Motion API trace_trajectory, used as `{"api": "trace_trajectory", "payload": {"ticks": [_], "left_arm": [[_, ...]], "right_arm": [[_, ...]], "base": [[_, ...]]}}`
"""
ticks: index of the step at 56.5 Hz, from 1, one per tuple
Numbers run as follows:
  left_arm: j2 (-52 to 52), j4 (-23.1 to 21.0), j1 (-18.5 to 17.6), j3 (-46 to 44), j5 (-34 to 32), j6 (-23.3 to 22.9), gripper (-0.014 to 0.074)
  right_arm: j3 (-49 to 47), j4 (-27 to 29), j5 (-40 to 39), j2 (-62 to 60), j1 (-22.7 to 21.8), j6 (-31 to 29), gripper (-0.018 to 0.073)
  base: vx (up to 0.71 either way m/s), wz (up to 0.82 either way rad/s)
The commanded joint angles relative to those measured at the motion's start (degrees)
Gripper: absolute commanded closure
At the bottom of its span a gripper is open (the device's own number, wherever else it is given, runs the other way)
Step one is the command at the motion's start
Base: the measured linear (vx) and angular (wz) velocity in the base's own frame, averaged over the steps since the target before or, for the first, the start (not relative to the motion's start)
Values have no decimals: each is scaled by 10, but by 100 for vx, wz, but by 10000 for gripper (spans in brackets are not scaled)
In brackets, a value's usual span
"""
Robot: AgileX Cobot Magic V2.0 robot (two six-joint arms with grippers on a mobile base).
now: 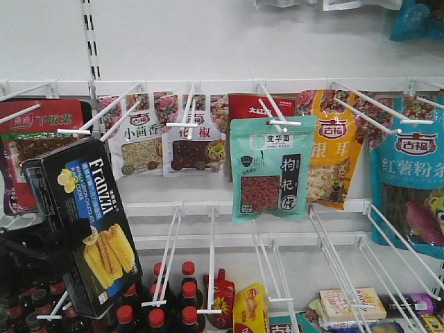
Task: Pick snacks and fruit into basket
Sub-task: 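Lift the Franzzi box off the shelf with the left gripper, then reach the right gripper toward the teal goji berry bag on hook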
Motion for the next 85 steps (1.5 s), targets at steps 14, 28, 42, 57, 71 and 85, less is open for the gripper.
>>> {"api": "trace_trajectory", "payload": {"ticks": [14,28,42,57,71,85], "left_arm": [[-11,34,-1,-31,-4,3,594],[-11,50,-1,-31,-5,3,594],[-11,49,-1,-31,-5,2,594],[-11,45,-1,-31,-5,2,594],[-11,45,-1,-31,-7,1,594],[-11,45,-1,-31,-8,1,594]], "right_arm": [[-20,60,129,-46,186,-167,566],[-20,401,215,-33,241,-447,566],[-20,768,394,71,240,-794,566],[-20,855,505,171,61,-903,566],[-20,1005,612,282,-177,-1044,566],[-57,1083,626,390,-225,-1171,566]], "base": [[0,0],[0,0],[0,0],[0,0],[0,0],[0,0]]}}
